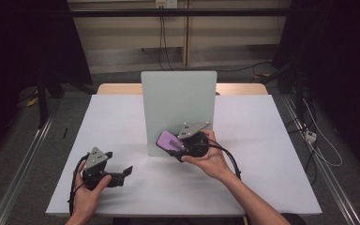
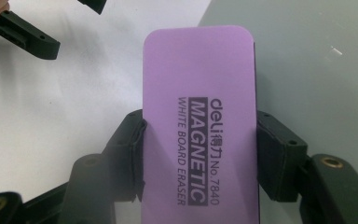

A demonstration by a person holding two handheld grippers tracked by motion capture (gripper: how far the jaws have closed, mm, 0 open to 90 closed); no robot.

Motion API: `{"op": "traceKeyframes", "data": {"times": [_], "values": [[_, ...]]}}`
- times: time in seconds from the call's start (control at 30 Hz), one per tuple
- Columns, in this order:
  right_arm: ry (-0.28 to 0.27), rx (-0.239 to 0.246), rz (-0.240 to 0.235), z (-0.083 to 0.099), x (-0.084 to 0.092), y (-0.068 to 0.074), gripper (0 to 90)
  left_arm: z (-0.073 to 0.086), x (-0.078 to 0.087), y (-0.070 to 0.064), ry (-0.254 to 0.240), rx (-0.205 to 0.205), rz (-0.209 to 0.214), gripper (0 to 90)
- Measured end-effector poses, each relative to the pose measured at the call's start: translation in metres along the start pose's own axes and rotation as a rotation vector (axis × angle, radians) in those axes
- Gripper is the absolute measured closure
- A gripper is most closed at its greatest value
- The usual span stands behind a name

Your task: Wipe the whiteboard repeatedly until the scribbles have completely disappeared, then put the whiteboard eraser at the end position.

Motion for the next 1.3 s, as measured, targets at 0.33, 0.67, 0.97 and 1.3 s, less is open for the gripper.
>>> {"op": "traceKeyframes", "data": {"times": [0.33, 0.67, 0.97, 1.3], "values": [[-0.009, -0.066, -0.03, 0.01, 0.012, -0.004, 42.1, 0.0, 0.001, -0.001, -0.003, 0.003, 0.001, 5.0], [0.023, -0.086, -0.035, 0.014, 0.021, -0.007, 42.0, 0.002, 0.0, 0.002, -0.005, 0.019, 0.004, 5.0], [0.04, -0.107, -0.039, 0.018, 0.028, -0.009, 42.0, 0.002, 0.001, 0.001, -0.001, 0.015, 0.007, 5.0], [0.08, -0.13, -0.064, 0.031, 0.037, -0.009, 42.1, 0.001, 0.0, 0.002, -0.004, 0.02, 0.004, 5.0]]}}
Point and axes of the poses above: each handheld gripper's, and its own axes: x roughly backward along the jaws, z roughly out of its underside, y roughly to its left, the point moved 7 cm from there along -x, roughly forward along the jaws, and after that the axes turned 4 degrees about -x, right-handed, at the moved point
